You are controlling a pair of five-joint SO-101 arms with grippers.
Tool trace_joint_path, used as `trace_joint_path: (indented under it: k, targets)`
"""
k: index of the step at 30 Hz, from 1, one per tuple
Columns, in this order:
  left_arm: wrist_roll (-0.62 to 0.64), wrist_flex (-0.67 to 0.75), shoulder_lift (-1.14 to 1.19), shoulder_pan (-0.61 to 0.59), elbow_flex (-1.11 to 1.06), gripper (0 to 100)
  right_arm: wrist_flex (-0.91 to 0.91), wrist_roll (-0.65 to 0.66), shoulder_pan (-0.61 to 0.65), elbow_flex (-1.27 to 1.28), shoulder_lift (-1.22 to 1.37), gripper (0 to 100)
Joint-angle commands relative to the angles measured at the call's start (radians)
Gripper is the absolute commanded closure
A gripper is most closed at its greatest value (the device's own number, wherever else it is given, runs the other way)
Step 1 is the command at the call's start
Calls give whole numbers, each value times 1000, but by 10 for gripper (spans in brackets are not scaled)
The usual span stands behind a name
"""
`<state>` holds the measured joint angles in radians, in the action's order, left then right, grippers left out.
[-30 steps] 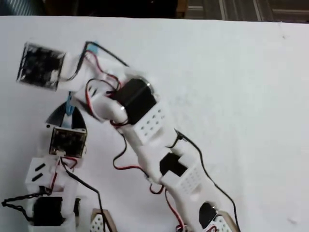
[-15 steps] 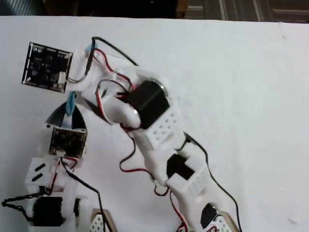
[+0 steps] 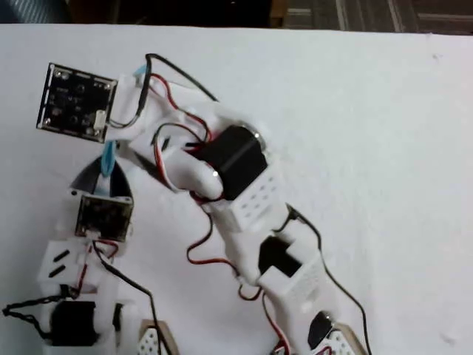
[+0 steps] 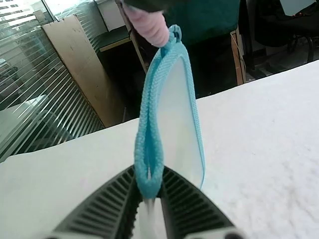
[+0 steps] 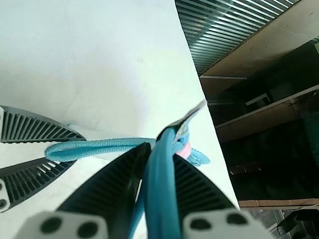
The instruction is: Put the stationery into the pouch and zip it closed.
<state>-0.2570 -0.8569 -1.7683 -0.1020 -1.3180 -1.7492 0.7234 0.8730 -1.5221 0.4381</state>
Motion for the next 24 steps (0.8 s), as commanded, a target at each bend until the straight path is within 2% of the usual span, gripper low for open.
trace_joint_path:
  k: [1, 3, 9, 12, 15, 24]
  targets:
    - [2, 0, 12, 1, 11, 976, -18, 3, -28, 25, -51, 978]
    - [2, 0, 12, 1, 11, 976, -18, 3, -33, 64, -54, 973]
    - [2, -6, 12, 1, 40, 976, -18, 3, -27, 144, -56, 863]
    - [2, -6, 12, 1, 46, 976, -18, 3, -10, 144, -48, 900]
    - [2, -8, 12, 1, 43, 976, -18, 3, -4, 144, -47, 979]
    - [2, -8, 12, 1, 43, 976, -18, 3, 1, 133, -81, 974]
